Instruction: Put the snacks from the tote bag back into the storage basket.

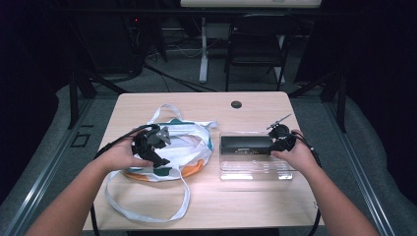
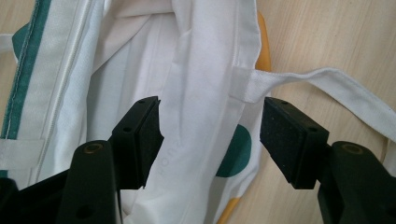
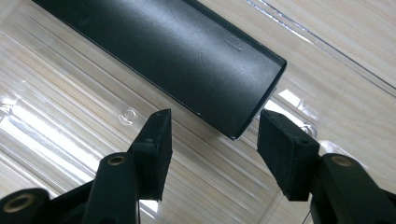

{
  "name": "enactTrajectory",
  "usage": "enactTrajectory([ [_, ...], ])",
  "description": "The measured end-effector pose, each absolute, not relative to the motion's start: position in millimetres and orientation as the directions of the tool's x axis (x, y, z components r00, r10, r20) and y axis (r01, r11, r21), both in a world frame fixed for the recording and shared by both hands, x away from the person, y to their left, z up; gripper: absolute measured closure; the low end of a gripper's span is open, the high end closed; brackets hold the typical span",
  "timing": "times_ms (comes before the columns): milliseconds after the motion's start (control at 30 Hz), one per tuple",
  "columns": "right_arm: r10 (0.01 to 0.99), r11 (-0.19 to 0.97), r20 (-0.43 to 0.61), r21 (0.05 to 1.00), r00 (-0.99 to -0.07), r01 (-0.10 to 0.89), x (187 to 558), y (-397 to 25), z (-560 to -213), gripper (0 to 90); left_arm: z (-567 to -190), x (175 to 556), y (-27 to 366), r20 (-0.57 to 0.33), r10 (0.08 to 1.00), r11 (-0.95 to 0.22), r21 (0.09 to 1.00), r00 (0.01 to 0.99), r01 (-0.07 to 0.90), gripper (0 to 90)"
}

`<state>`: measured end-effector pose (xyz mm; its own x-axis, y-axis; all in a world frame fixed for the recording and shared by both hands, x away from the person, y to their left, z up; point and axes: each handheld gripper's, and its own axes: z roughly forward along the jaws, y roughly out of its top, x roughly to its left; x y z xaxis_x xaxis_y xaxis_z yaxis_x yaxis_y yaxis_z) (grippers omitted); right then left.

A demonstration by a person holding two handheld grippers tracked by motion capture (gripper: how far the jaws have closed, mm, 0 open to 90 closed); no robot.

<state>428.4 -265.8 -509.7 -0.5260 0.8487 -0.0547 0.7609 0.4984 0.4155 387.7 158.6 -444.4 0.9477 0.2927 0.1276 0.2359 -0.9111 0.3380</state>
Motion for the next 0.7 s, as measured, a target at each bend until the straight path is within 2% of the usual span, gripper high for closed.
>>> enactTrajectory([
  [400,0.839,0.507,-0.052,0.435,-0.542,0.744,423,-263,-497,41.9,-442,388,162,0.134,0.315,-0.903,0.346,0.940,0.253,38.1],
  [700,0.817,0.529,-0.057,0.471,-0.574,0.706,412,-249,-472,40.5,-437,386,169,0.139,0.347,-0.889,0.364,0.927,0.278,38.2],
])
